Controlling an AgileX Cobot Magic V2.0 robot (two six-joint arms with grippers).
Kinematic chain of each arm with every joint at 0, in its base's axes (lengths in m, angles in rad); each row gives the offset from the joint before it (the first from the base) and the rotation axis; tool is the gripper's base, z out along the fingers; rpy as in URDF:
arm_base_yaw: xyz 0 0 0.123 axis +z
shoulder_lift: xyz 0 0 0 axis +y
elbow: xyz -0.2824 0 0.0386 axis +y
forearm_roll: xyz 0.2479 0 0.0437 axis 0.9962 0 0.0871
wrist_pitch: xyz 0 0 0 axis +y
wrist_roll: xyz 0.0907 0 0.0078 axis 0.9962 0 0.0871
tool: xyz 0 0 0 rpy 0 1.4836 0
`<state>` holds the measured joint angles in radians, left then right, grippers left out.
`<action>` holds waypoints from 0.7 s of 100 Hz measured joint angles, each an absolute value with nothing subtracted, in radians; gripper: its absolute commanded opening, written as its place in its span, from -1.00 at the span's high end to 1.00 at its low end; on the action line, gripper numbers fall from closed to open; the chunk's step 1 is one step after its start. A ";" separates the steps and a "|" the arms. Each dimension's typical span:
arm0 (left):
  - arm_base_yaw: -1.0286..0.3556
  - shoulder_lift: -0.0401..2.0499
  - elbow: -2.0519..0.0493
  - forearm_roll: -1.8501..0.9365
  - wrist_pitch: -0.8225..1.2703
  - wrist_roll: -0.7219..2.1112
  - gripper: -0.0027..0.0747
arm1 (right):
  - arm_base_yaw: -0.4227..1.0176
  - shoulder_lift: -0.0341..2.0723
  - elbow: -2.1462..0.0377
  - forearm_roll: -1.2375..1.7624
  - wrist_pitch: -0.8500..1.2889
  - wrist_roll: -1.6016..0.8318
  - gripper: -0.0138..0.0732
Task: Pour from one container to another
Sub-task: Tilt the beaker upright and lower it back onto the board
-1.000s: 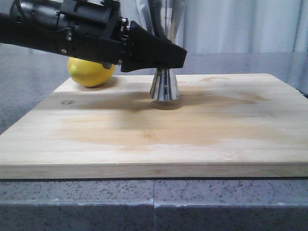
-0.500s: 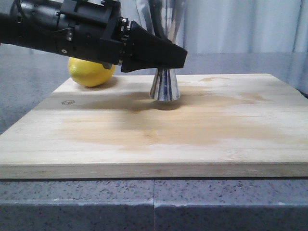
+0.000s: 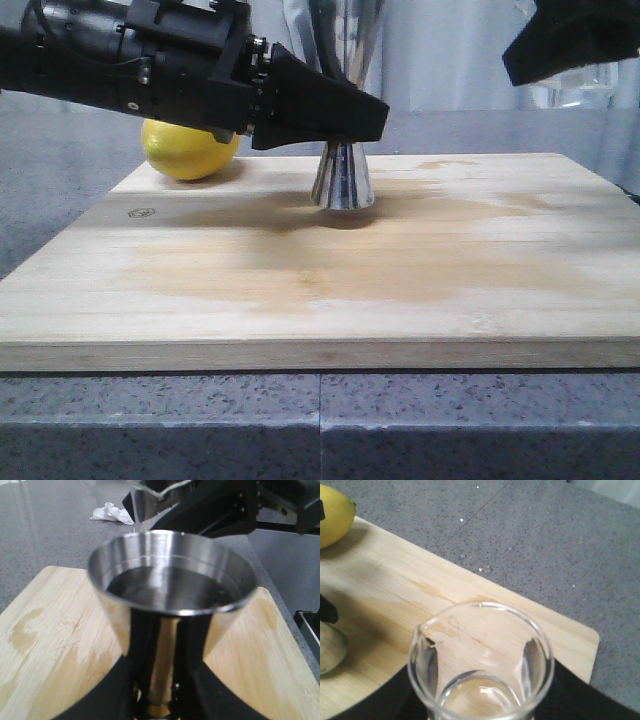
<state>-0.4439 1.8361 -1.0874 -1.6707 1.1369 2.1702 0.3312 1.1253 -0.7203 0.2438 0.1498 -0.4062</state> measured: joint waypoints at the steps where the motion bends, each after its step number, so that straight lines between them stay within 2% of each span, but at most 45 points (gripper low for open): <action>1: -0.444 1.836 -1.087 -1.671 1.137 2.170 0.87 | 0.331 1.125 -0.717 0.249 0.146 -0.406 0.02; 70: -0.444 1.836 -1.087 -1.671 1.137 2.169 0.87 | 0.331 1.124 -0.465 0.399 -0.228 -0.360 0.02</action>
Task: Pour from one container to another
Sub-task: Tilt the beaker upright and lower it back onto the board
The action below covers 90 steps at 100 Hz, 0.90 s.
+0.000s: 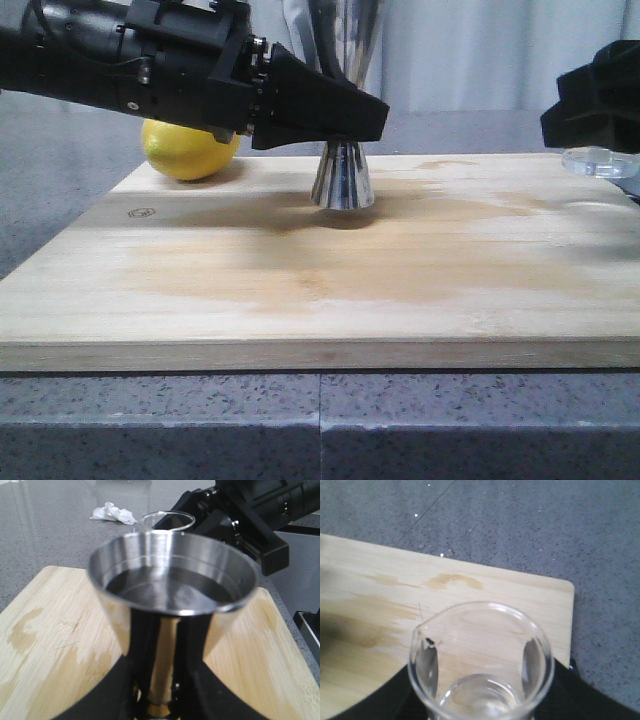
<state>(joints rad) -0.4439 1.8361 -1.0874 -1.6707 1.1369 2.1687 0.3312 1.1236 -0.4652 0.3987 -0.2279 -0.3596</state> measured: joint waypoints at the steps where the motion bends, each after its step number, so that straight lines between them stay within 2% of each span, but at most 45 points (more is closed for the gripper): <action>1: -0.444 1.836 -1.087 -1.671 1.137 2.169 0.87 | 0.331 1.126 -0.465 0.399 -0.232 -0.357 0.02; 40: -0.444 1.836 -1.087 -1.671 1.139 2.169 0.87 | 0.331 1.238 -0.457 0.405 -0.364 -0.333 0.02; 90: -0.444 1.836 -1.087 -1.671 1.139 2.168 0.87 | 0.345 1.312 -0.457 0.357 -0.435 -0.324 -0.02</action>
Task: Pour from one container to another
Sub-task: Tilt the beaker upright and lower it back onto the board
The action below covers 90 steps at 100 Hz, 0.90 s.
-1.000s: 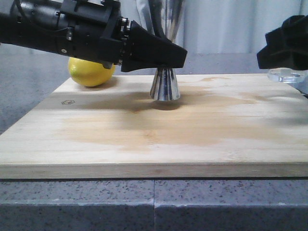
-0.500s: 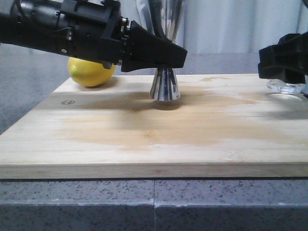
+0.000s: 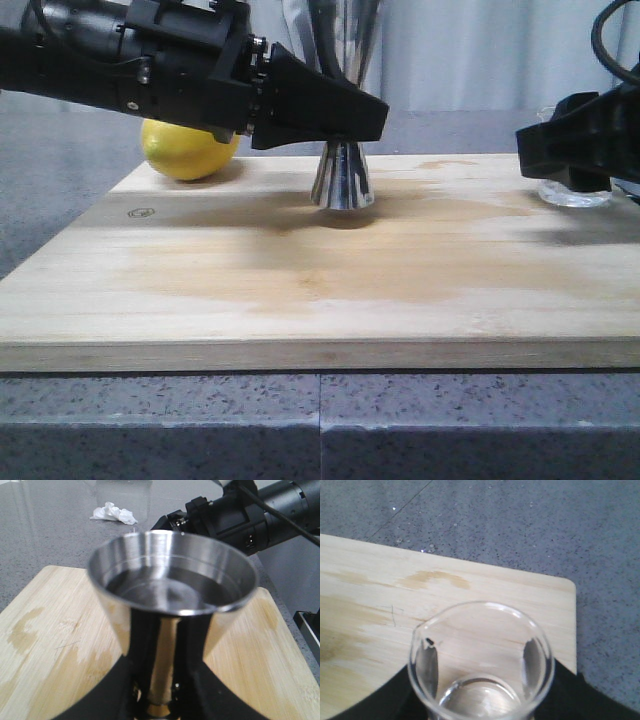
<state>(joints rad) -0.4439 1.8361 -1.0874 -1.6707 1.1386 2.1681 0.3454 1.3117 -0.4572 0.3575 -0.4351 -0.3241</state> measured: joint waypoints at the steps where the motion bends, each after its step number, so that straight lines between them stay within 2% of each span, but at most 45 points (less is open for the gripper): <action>1: -0.444 1.836 -1.087 -1.671 1.139 2.168 0.87 | 0.345 1.312 -0.457 0.357 -0.437 -0.322 -0.02; 22: -0.444 1.836 -1.087 -1.671 1.139 2.168 0.87 | 0.345 1.312 -0.457 0.357 -0.440 -0.319 -0.43; 36: -0.444 1.836 -1.087 -1.671 1.139 2.168 0.87 | 0.345 1.312 -0.457 0.356 -0.441 -0.318 -0.60; 57: -0.444 1.836 -1.087 -1.671 1.139 2.166 0.87 | 0.345 1.281 -0.457 0.356 -0.410 -0.314 -0.64; 90: -0.444 1.836 -1.087 -1.671 1.133 2.166 0.87 | 0.345 1.081 -0.457 0.345 -0.276 -0.314 -0.64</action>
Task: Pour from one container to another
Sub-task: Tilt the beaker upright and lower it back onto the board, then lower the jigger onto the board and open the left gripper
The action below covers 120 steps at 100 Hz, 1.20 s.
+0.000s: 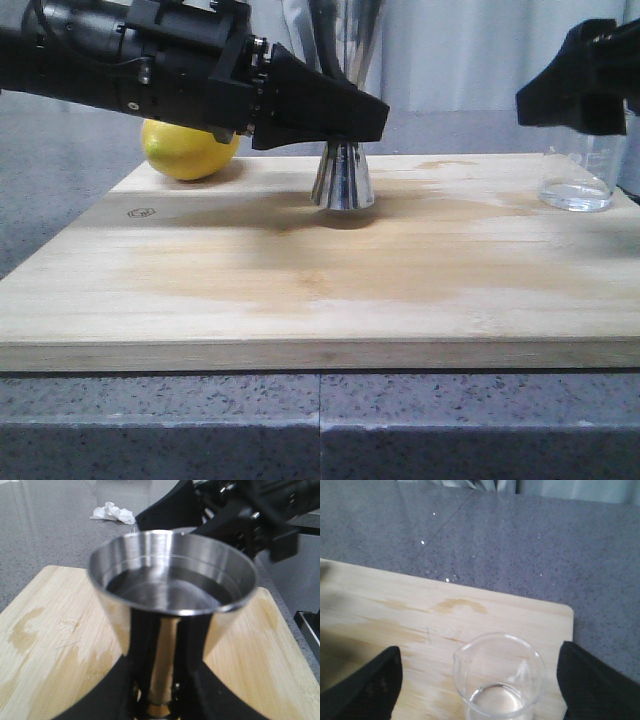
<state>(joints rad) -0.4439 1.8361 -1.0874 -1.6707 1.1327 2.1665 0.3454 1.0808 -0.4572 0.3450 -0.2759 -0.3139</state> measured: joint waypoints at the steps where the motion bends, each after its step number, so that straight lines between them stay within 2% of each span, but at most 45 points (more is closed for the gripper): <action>1: -0.444 1.836 -1.087 -1.671 1.133 2.166 0.87 | 0.345 1.076 -0.457 0.345 -0.273 -0.314 -0.64; 42: -0.444 1.837 -1.087 -1.721 1.097 2.253 0.87 | 0.345 0.858 -0.457 0.328 -0.221 -0.314 -0.64; 120: -0.444 1.863 -1.087 -1.758 1.080 2.302 0.87 | 0.345 0.850 -0.455 0.310 -0.205 -0.314 -0.64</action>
<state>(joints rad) -0.4439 1.8629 -1.0874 -1.7576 1.0796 2.3024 0.3454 0.8498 -0.4549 0.3101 -0.2048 -0.3139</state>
